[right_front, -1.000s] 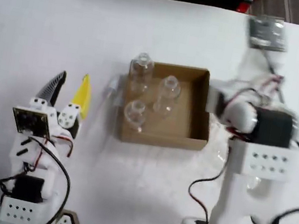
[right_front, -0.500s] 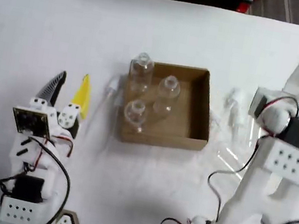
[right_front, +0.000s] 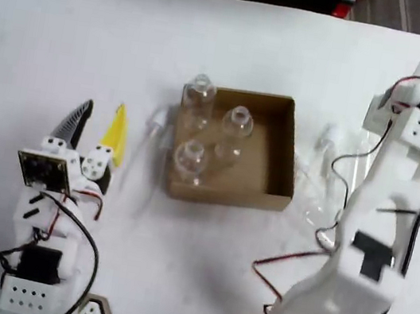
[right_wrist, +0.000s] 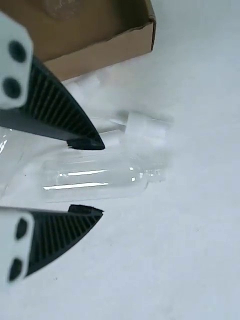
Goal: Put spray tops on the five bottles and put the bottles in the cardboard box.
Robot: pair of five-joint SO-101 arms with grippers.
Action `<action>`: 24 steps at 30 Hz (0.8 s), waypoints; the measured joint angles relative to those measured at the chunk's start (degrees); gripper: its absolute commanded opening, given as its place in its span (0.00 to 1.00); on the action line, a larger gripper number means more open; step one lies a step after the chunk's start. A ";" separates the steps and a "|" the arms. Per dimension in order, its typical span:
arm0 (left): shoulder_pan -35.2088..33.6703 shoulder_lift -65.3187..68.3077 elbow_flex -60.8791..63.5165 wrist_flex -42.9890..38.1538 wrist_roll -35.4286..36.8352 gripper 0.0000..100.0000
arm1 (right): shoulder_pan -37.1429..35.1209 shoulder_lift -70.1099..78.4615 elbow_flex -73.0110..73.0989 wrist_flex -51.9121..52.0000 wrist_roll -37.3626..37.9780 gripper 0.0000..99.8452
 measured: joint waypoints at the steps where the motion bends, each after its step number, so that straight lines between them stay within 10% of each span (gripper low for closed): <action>1: 0.00 0.00 0.00 0.00 0.00 0.17 | 0.00 2.55 -3.34 1.14 0.09 0.16; 24: 0.00 0.00 0.00 0.00 0.00 0.17 | -1.67 43.16 -43.60 4.84 6.59 0.16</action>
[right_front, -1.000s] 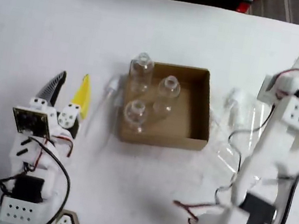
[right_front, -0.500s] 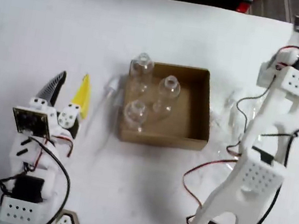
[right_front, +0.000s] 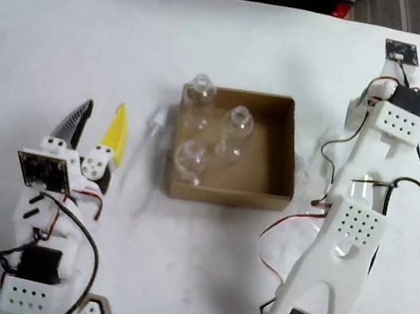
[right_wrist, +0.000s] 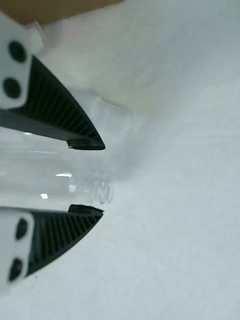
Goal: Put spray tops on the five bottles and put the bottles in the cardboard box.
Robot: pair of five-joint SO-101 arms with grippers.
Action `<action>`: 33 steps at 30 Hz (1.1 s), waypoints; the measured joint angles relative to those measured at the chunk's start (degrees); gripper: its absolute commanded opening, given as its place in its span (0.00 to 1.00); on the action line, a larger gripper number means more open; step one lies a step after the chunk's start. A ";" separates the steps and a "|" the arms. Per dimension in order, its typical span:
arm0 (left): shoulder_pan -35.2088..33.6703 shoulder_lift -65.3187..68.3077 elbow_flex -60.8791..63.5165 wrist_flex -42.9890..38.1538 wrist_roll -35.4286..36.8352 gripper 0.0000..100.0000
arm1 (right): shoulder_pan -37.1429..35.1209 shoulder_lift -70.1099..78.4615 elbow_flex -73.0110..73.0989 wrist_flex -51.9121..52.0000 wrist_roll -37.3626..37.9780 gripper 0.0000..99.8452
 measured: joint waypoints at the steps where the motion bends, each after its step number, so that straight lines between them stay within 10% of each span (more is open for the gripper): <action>1: 0.00 0.00 0.00 0.00 0.00 0.17 | 0.00 0.44 0.00 0.00 0.00 0.16; 17: 0.00 0.00 0.00 0.00 0.00 0.17 | 0.09 2.11 -0.09 0.00 6.86 0.02; 33: 0.00 0.00 0.00 0.00 0.00 0.17 | 1.67 -0.35 -6.95 7.74 10.20 0.09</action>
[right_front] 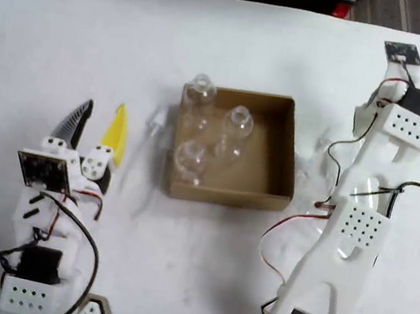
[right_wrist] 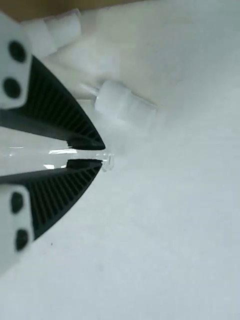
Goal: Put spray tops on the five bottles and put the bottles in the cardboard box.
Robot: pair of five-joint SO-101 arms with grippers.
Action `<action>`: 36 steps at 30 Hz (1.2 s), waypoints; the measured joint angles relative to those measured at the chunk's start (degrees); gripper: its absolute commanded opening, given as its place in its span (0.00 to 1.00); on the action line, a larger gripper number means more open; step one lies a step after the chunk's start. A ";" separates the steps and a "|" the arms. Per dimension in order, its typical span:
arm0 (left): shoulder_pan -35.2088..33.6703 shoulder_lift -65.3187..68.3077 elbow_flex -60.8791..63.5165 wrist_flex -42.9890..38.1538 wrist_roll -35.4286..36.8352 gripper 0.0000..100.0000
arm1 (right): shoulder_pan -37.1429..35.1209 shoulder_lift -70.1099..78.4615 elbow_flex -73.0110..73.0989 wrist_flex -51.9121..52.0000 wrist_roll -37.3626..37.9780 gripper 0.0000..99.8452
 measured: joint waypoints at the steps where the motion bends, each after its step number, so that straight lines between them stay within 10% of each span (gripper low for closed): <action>1: 0.00 0.00 0.00 0.00 0.00 0.17 | 0.00 -0.09 -0.09 0.00 0.35 0.14; 36: 0.00 0.00 0.00 0.00 0.00 0.17 | -2.64 0.97 7.47 -1.85 5.89 0.11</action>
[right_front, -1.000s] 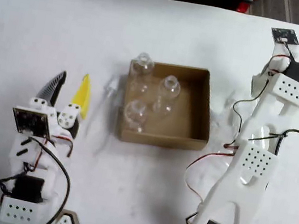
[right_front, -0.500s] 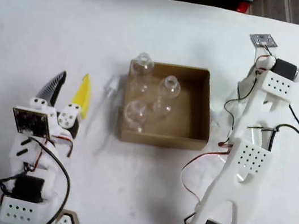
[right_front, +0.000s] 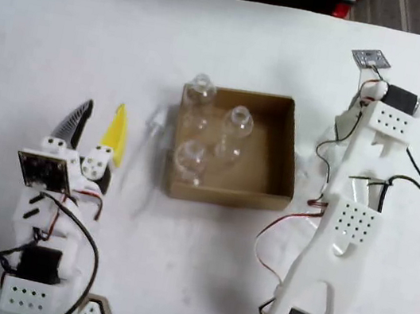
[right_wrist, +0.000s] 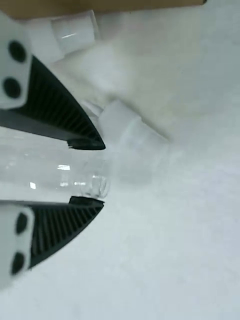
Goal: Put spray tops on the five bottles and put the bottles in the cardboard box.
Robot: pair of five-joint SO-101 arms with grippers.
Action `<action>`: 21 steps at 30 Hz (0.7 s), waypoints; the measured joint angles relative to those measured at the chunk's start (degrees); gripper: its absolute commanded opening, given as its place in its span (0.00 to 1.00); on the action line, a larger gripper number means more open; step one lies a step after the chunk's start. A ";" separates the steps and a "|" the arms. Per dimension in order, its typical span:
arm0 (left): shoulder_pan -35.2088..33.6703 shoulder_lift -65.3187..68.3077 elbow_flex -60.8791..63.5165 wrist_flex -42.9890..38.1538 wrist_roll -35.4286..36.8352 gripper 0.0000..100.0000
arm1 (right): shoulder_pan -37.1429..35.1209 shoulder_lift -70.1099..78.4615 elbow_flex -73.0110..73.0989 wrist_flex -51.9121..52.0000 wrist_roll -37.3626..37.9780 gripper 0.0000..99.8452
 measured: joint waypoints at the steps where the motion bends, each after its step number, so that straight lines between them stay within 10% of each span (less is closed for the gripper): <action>1: 0.00 0.00 0.00 0.00 0.00 0.17 | 0.09 0.00 0.18 0.00 0.97 0.12; 21: 0.00 0.00 0.00 0.00 0.00 0.17 | 0.53 2.73 -7.38 1.85 4.48 0.04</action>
